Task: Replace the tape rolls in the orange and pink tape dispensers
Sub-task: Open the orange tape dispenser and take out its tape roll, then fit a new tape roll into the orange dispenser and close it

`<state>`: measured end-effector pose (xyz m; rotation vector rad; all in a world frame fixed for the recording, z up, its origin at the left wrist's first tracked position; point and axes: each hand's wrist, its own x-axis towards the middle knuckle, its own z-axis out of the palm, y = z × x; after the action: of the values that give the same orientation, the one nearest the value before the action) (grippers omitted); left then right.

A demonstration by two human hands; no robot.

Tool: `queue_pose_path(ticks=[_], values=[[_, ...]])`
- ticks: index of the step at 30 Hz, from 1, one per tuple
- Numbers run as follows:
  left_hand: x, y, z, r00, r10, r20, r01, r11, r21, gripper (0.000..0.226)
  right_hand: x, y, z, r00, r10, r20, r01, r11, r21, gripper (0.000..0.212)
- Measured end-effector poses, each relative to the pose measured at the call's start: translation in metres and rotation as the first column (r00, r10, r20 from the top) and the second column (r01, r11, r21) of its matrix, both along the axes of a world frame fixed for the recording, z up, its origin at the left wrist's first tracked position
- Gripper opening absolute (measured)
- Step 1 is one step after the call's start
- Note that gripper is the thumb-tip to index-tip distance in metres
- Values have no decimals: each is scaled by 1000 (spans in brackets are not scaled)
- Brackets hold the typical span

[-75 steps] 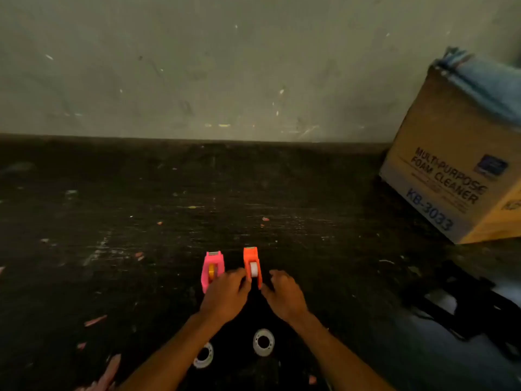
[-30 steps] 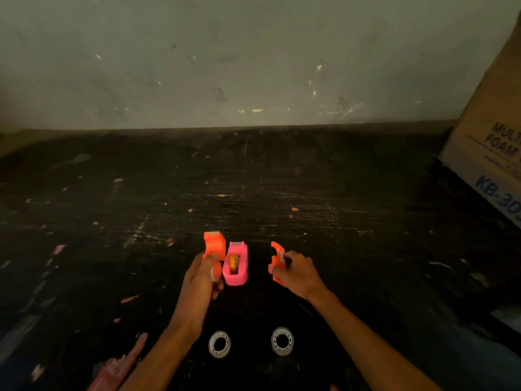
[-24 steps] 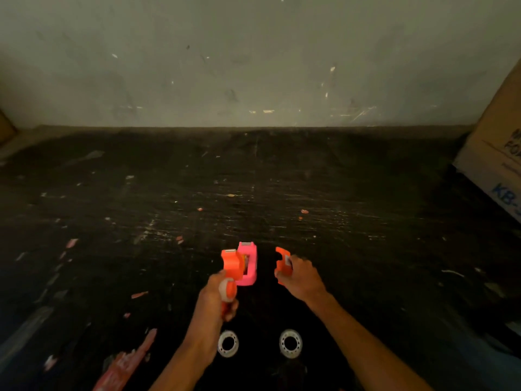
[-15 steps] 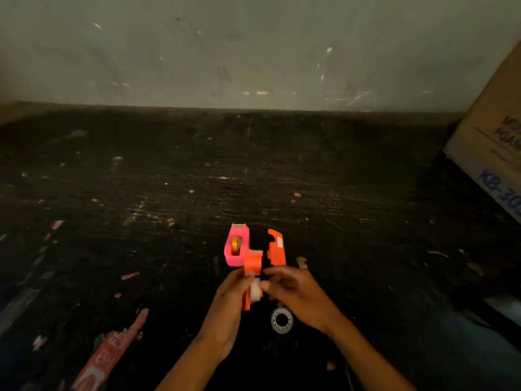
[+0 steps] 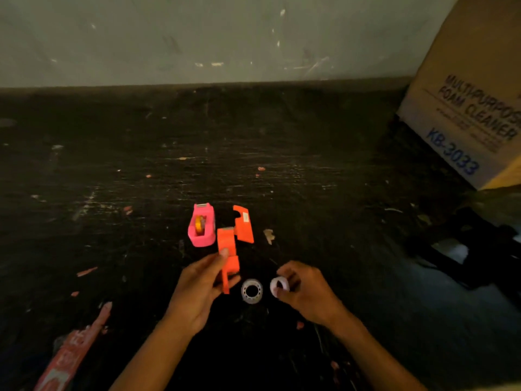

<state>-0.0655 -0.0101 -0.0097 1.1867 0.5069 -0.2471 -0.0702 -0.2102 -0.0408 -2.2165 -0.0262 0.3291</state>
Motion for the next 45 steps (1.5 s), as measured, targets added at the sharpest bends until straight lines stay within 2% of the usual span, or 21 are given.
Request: queue_pose_path(ticks=[4, 7, 9, 12, 13, 14, 15, 16, 18, 19, 23, 28, 32, 35, 37, 39, 41, 43, 45], values=[[-2, 13, -1, 999, 35, -12, -35, 999, 36, 21, -2, 18, -14, 981, 193, -17, -191, 947, -259, 40], [-9, 18, -1, 1000, 23, -1, -23, 996, 81, 24, 4, 23, -13, 961, 267, 66, -231, 913, -335, 53], [-13, 18, 1, 1000, 12, -7, -12, 998, 67, 25, 9, 29, -11, 922, 383, 66, -329, 860, -391, 63], [-14, 21, 2, 999, 8, -37, -8, 1000, 6, 29, 15, 45, -10, 867, 498, 10, -442, 778, -447, 58], [-14, 23, 3, 999, 10, -40, -10, 1000, -9, 30, 17, 49, -9, 879, 476, 13, -432, 808, -401, 51], [-14, 25, 4, 999, 15, -36, -15, 1000, -21, 29, 18, 51, -6, 912, 409, 41, -382, 880, -281, 41], [-13, 27, 4, 999, 21, -25, -22, 999, -26, 25, 19, 52, -2, 954, 299, 34, -295, 951, -95, 30], [-13, 28, 4, 1000, 29, -12, -29, 999, -27, 21, 20, 52, 2, 985, 171, -20, -167, 977, 133, 22], [-13, 29, 5, 1000, 31, 2, -31, 999, -27, 18, 19, 51, 15, 973, 68, -222, 55, 862, 504, 17], [-13, 28, 4, 1000, 24, 4, -24, 1000, -20, 19, 19, 51, 19, 960, 81, -266, 93, 809, 581, 18], [-10, 25, 2, 1000, -13, 2, 13, 1000, 7, 29, 17, 54, 32, 945, 189, -265, 44, 733, 679, 20], [-7, 23, 1, 1000, -4, 20, 3, 999, 36, 26, 14, 58, 36, 949, 180, -258, 52, 720, 692, 21], [-6, 21, -1, 1000, 27, -13, -27, 999, -21, 24, 17, 68, 41, 949, 201, -242, 28, 713, 701, 15], [-5, 22, 5, 998, 67, 17, -66, 996, -55, 20, 39, 68, 41, 980, 115, -161, -3, 824, 567, 17], [-2, 25, 8, 992, 124, 30, -122, 991, -54, 18, 68, 66, 24, 999, -39, -5, 38, 937, 346, 22], [-1, 30, 10, 984, 174, 33, -173, 984, -39, 21, 99, 69, 6, 995, -62, 82, 58, 997, 50, 19], [1, 33, 11, 977, 212, 24, -211, 977, -40, 22, 122, 78, -8, 999, -30, 26, 35, 980, -195, 24], [3, 35, 12, 970, 244, 16, -242, 968, -68, 23, 134, 89, -17, 1000, 28, 2, -25, 922, -387, 34], [3, 36, 14, 969, 248, -11, -248, 963, -109, 25, 139, 95, -23, 997, 65, 32, -44, 893, -448, 34]])
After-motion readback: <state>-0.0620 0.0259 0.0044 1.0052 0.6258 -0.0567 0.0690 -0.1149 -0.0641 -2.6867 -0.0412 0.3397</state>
